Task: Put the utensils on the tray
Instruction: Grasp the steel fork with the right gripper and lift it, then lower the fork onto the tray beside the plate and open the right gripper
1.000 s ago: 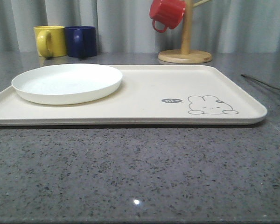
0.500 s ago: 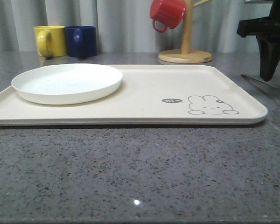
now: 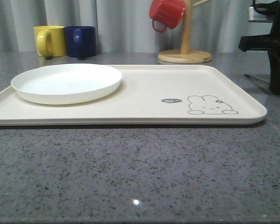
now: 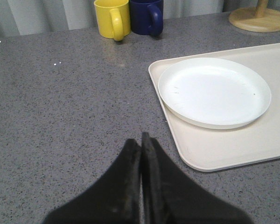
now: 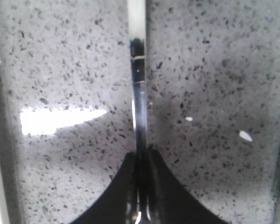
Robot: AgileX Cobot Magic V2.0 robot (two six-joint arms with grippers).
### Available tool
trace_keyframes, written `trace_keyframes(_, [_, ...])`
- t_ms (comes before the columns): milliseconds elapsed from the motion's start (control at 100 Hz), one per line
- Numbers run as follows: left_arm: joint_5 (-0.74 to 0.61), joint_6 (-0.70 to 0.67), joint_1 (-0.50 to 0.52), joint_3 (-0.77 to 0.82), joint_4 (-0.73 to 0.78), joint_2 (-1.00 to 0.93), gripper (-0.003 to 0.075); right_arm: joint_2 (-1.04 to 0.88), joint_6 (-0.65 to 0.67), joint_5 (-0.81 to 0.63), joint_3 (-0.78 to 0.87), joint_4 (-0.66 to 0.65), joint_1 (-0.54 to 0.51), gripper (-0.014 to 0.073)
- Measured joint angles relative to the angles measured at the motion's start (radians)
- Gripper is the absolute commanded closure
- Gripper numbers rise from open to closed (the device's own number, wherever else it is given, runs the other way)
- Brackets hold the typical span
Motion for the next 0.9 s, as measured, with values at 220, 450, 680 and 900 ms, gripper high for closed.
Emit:
trace_keyframes(220, [0.000, 0.000, 0.000, 0.000, 0.000, 0.000, 0.0739, -0.022, 0.000, 0.024, -0.076, 0.000, 0.080, 0.0660])
trace_keyframes(450, [0.000, 0.000, 0.000, 0.000, 0.000, 0.000, 0.0739, -0.022, 0.063, 0.064, -0.198, 0.010, 0.278, 0.0655])
trace_keyframes(680, [0.000, 0.000, 0.000, 0.000, 0.000, 0.000, 0.0739, 0.069, 0.274, 0.067, -0.281, 0.020, 0.413, 0.0653])
trace_keyframes(900, [0.000, 0.000, 0.000, 0.000, 0.000, 0.000, 0.0739, 0.155, 0.436, 0.016, -0.307, 0.021, 0.455, 0.0653])
